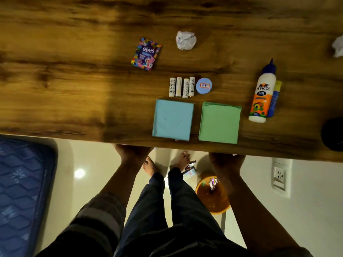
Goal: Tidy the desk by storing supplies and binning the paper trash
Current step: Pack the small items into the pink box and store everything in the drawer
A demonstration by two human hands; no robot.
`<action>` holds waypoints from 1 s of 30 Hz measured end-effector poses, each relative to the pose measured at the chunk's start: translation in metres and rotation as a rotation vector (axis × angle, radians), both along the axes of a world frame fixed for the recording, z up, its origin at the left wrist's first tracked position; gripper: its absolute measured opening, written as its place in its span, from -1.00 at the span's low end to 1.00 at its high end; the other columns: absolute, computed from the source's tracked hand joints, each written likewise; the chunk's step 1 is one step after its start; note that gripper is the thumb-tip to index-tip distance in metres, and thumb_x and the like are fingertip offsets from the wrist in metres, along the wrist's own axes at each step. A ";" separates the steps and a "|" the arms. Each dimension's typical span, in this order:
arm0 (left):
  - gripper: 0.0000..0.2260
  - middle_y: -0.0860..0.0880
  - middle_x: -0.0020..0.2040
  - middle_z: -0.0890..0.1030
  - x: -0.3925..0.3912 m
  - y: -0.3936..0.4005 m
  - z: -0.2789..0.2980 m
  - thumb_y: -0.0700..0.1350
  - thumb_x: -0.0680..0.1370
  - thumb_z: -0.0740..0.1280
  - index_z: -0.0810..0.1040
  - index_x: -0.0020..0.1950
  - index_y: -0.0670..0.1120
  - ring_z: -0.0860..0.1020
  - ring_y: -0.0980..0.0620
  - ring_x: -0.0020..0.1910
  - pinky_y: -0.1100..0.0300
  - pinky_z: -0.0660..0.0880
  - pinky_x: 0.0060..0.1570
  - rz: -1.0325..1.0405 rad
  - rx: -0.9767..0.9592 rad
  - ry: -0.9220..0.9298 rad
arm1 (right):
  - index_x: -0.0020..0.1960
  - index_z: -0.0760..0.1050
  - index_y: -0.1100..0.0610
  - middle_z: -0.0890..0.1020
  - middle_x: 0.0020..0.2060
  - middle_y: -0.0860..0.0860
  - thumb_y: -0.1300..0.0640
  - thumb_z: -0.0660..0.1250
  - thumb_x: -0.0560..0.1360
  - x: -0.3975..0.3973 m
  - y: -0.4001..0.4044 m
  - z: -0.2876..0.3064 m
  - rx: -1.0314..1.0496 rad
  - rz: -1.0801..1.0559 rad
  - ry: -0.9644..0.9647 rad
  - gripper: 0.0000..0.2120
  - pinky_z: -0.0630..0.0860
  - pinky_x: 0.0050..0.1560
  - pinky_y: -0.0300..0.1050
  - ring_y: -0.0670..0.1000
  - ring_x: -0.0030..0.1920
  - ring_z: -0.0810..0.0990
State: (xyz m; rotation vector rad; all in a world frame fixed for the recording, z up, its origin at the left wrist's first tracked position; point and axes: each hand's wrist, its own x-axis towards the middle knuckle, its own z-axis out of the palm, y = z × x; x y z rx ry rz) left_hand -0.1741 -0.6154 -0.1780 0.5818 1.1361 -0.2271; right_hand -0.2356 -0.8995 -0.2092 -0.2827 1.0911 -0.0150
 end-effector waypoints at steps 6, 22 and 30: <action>0.18 -0.28 0.60 0.29 -0.023 0.011 -0.029 0.67 0.29 0.17 0.08 0.68 -0.09 0.29 -0.43 0.53 -0.61 0.10 0.38 -0.018 -0.225 -0.104 | 0.29 0.50 0.12 0.66 -0.03 0.15 -0.46 0.30 0.42 -0.005 -0.003 -0.010 -0.037 -0.002 0.043 -0.27 0.61 -0.14 0.00 0.15 -0.18 0.67; 0.12 -0.20 0.51 0.46 -0.046 0.032 -0.063 0.57 0.24 0.39 0.27 0.60 -0.09 0.48 -0.25 0.45 -0.56 0.29 0.33 -0.068 -0.400 -0.412 | 0.32 0.58 0.00 0.60 0.33 0.12 -0.59 0.06 0.42 -0.021 0.005 -0.051 -0.268 0.085 -0.181 -0.18 0.60 0.14 0.13 0.17 0.23 0.62; -0.06 -0.15 0.29 0.55 -0.041 0.025 -0.056 0.63 0.17 0.38 0.47 0.18 -0.11 0.57 -0.23 0.18 -0.04 0.55 0.10 0.006 -0.351 -0.328 | 0.44 0.43 0.03 0.44 0.43 0.23 -0.52 0.17 0.44 -0.019 0.012 -0.050 -0.183 0.030 -0.275 -0.20 0.63 0.00 0.29 0.34 0.34 0.52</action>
